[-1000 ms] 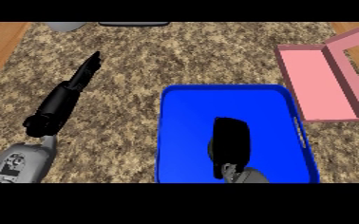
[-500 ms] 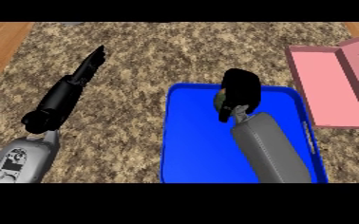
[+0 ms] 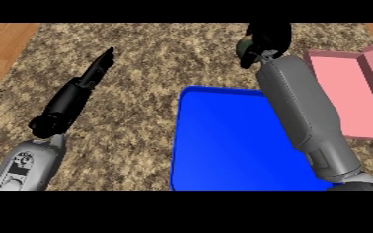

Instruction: Pick the squash from the tray and place it in the cardboard box

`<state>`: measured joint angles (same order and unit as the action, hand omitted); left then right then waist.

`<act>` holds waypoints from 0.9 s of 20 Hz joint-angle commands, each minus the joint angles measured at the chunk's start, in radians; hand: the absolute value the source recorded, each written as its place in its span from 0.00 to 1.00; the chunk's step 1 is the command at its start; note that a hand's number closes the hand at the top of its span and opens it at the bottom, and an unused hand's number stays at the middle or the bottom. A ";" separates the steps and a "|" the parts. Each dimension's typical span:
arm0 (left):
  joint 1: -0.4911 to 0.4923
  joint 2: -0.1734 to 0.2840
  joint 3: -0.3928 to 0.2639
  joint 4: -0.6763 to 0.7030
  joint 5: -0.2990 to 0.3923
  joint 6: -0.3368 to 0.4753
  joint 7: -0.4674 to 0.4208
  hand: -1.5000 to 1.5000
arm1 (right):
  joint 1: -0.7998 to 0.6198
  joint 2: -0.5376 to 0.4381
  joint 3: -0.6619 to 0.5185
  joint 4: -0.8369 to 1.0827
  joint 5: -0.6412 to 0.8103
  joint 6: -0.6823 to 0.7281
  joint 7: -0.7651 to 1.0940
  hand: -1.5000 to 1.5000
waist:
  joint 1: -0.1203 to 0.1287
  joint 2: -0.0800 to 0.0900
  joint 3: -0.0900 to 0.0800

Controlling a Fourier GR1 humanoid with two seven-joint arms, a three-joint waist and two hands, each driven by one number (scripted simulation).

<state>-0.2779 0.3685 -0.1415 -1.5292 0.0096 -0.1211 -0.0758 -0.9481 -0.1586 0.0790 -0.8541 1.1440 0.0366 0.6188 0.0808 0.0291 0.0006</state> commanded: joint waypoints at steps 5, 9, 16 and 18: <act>0.031 0.011 0.029 0.040 -0.003 -0.019 -0.053 0.50 | -0.259 0.017 -0.052 0.198 0.095 -0.189 0.120 1.00 | -0.028 -0.014 -0.002; 0.002 0.005 0.032 0.040 -0.018 0.000 -0.022 0.50 | -0.284 -0.066 -0.135 0.203 0.107 -0.331 0.224 1.00 | -0.038 -0.014 -0.001; 0.022 -0.022 0.020 0.021 -0.045 0.021 0.001 0.50 | -0.341 -0.192 -0.196 0.327 0.163 -0.407 0.329 1.00 | -0.045 -0.017 -0.001; 0.016 -0.043 0.021 0.013 -0.051 0.041 0.036 0.50 | -0.311 -0.196 -0.209 0.296 0.151 -0.433 0.333 1.00 | -0.062 -0.024 -0.001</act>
<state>-0.2586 0.3423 -0.1269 -1.5143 -0.0321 -0.0978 -0.0659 -1.2520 -0.3189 -0.1042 -0.5768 1.2831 -0.3489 0.9011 0.0306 0.0100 -0.0001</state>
